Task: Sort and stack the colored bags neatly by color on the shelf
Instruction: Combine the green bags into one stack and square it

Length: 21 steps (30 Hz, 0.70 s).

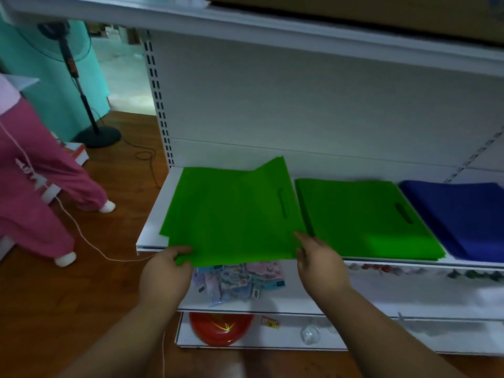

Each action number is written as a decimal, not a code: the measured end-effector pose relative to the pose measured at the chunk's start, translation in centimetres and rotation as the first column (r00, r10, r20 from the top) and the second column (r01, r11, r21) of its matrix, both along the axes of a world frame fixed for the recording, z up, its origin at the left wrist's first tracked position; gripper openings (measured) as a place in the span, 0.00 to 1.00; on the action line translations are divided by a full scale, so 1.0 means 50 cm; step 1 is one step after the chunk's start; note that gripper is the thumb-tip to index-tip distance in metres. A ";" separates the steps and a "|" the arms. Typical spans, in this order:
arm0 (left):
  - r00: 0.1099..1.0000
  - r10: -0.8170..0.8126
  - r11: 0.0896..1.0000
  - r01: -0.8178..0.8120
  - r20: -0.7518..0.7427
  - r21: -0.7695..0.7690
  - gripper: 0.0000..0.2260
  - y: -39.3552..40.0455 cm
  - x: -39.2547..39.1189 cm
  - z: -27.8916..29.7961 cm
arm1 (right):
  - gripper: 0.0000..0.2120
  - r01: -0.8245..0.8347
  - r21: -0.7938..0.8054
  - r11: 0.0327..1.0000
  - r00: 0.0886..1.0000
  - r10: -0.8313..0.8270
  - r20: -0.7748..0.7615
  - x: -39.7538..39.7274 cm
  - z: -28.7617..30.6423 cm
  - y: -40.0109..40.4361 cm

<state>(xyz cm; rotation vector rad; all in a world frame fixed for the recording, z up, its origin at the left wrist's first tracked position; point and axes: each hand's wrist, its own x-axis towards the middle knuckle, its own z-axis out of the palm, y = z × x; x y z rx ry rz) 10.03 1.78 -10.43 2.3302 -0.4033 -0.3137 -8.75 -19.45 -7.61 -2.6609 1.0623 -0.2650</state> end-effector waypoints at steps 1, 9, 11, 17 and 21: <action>1.000 0.011 1.000 -0.011 -0.022 0.000 0.17 -0.010 0.001 0.001 | 0.25 -0.006 0.020 1.000 0.999 0.007 -0.052 -0.002 0.005 -0.008; 0.998 -0.006 0.988 -0.003 0.057 0.152 0.22 -0.030 -0.026 0.014 | 0.33 -0.140 -0.023 0.990 0.889 0.116 -0.444 0.009 0.046 -0.049; 0.989 -0.034 0.981 0.004 0.146 0.195 0.23 -0.027 -0.029 0.027 | 0.35 -0.137 -0.048 0.989 0.896 0.103 -0.431 0.006 0.048 -0.058; 0.911 -0.145 0.970 0.053 0.386 0.238 0.18 -0.025 -0.054 0.058 | 0.38 -0.113 -0.278 0.954 0.993 0.096 -0.074 -0.046 0.038 -0.063; 0.865 -0.187 0.978 0.119 0.465 0.172 0.17 -0.076 -0.094 0.065 | 0.34 -0.010 -0.320 0.947 0.998 0.028 0.052 -0.117 0.034 -0.107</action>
